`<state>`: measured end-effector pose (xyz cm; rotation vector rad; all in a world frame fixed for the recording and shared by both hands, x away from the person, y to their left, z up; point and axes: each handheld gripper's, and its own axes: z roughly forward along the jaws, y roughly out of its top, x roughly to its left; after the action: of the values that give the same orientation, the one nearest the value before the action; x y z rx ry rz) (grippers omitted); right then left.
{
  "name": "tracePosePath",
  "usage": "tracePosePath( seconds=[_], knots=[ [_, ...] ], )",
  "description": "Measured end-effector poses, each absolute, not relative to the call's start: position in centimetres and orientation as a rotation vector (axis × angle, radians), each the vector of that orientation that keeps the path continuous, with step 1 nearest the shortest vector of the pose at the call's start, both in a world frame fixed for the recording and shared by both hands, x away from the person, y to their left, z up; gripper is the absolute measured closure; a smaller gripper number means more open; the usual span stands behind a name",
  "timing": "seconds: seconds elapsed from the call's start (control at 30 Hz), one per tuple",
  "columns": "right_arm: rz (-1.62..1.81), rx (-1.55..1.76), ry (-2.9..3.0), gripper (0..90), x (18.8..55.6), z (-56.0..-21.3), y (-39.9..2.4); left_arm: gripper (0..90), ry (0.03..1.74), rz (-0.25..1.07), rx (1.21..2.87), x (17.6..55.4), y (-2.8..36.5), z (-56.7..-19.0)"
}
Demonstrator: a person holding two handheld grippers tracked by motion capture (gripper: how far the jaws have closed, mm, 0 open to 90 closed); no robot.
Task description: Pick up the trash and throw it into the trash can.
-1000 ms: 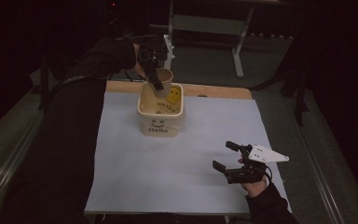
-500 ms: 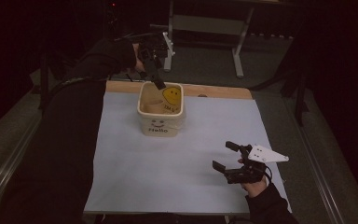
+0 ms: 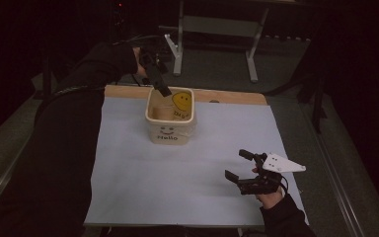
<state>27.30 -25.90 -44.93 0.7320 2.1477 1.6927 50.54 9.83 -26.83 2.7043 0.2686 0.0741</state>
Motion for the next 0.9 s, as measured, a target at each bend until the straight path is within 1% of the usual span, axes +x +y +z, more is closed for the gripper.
tracePosePath(
  seconds=[0.37, 0.5, 0.7, 0.9],
  knots=[
    [1.686, 0.729, 2.160, 9.8, 27.5, -45.0, -25.6, 0.6, 0.296, 0.051, 2.664, 49.6, 11.5, -27.7],
    [1.679, 0.719, 2.159, 9.8, 27.4, -44.9, -25.5, 0.6, 0.328, 0.055, 2.658, 48.7, 12.9, -27.8],
    [1.676, 0.729, 2.163, 9.7, 27.5, -45.0, -25.4, 0.6, 0.331, 0.049, 2.636, 47.5, 14.4, -27.7],
    [1.670, 0.725, 2.168, 9.7, 27.5, -45.0, -25.2, 0.6, 0.361, 0.020, 2.609, 46.8, 15.9, -27.9]
  ],
)
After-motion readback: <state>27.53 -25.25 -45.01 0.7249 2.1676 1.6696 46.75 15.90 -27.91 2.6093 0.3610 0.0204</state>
